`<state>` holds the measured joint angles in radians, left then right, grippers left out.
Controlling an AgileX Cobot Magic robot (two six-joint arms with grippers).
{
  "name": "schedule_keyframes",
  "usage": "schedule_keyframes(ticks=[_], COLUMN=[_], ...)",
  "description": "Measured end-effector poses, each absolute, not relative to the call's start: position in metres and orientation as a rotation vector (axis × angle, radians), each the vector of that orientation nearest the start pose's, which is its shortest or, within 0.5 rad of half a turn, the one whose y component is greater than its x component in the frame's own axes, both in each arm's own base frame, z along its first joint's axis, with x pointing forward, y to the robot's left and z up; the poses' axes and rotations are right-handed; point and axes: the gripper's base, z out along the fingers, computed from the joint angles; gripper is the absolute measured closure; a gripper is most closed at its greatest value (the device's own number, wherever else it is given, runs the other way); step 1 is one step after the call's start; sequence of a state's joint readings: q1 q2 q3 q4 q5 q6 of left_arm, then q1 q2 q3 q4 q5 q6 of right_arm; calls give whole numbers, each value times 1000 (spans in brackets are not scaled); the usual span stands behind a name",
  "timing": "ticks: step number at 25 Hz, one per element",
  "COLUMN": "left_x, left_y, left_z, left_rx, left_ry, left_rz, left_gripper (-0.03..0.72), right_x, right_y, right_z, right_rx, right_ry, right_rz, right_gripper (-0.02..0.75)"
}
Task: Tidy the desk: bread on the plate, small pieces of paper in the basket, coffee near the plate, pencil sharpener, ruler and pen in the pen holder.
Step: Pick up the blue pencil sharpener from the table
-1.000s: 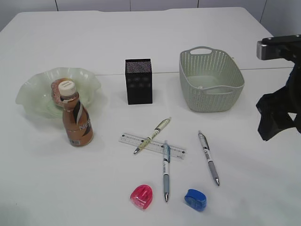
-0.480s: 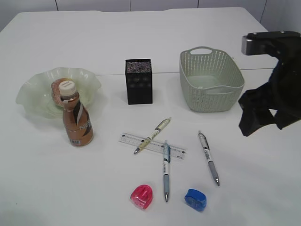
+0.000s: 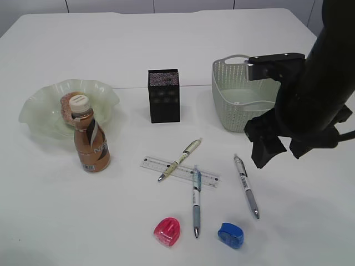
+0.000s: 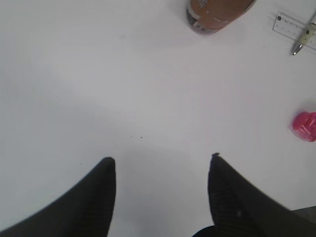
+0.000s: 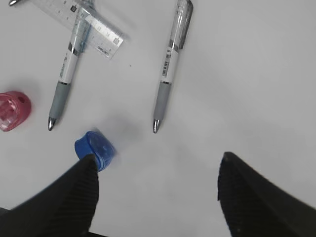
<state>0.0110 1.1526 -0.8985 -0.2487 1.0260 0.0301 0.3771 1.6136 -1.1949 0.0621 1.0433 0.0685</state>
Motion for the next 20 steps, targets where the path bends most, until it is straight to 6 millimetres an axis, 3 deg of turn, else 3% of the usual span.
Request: schedule_keyframes(ticks=[12, 20], left_x=[205, 205], left_y=[-18, -19], left_z=[295, 295], left_rx=[-102, -107], left_ry=[2749, 2747], left_rz=[-340, -353], left_gripper=[253, 254], right_x=[268, 260], right_y=[161, 186], right_z=[239, 217], right_rx=[-1042, -1259], right_ry=[2880, 2875], right_rz=[150, 143], right_gripper=[188, 188])
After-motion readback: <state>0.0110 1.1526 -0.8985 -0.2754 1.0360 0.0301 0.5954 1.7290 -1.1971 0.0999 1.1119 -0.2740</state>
